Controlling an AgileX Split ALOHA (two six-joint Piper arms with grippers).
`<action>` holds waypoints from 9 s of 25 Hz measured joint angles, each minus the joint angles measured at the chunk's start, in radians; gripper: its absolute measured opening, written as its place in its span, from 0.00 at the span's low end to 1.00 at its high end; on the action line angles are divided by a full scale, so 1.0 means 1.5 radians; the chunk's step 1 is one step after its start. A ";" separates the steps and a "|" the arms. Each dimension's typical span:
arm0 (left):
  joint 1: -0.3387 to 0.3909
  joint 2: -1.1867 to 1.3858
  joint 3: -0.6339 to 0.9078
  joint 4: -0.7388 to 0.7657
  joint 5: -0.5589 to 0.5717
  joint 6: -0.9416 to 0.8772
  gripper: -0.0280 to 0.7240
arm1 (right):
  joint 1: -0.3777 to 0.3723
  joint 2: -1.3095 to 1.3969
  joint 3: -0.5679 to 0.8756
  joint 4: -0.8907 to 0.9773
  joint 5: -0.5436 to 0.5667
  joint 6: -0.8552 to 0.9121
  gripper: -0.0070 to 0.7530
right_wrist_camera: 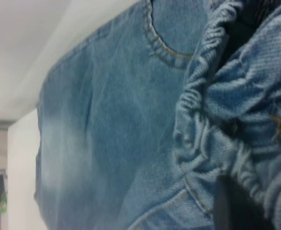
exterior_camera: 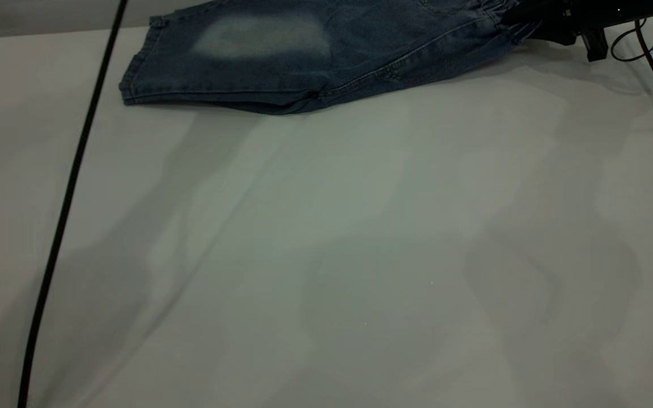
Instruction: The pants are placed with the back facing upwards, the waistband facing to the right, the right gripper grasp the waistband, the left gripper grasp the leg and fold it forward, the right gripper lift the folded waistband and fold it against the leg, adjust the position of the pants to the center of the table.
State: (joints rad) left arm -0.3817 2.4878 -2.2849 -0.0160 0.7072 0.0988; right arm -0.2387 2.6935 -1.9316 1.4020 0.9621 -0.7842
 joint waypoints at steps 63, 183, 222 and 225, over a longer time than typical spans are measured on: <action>-0.025 0.189 -0.088 -0.076 0.039 0.051 0.61 | 0.111 -0.177 0.000 -0.197 0.057 0.108 0.14; 0.085 -0.105 -0.320 -0.064 0.343 0.034 0.61 | 0.406 -0.040 -0.084 0.230 -0.144 -0.147 0.14; 0.085 -0.099 -0.320 -0.061 0.342 0.034 0.61 | 0.191 -0.198 -0.153 -0.420 -0.082 0.147 0.74; 0.085 -0.091 -0.320 -0.068 0.342 0.034 0.61 | 0.192 -0.218 -0.205 -0.536 -0.019 0.204 0.74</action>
State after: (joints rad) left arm -0.2538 2.3516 -2.7654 -0.1178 1.2198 0.1498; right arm 0.0495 2.3660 -2.2383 0.5978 0.9340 -0.4784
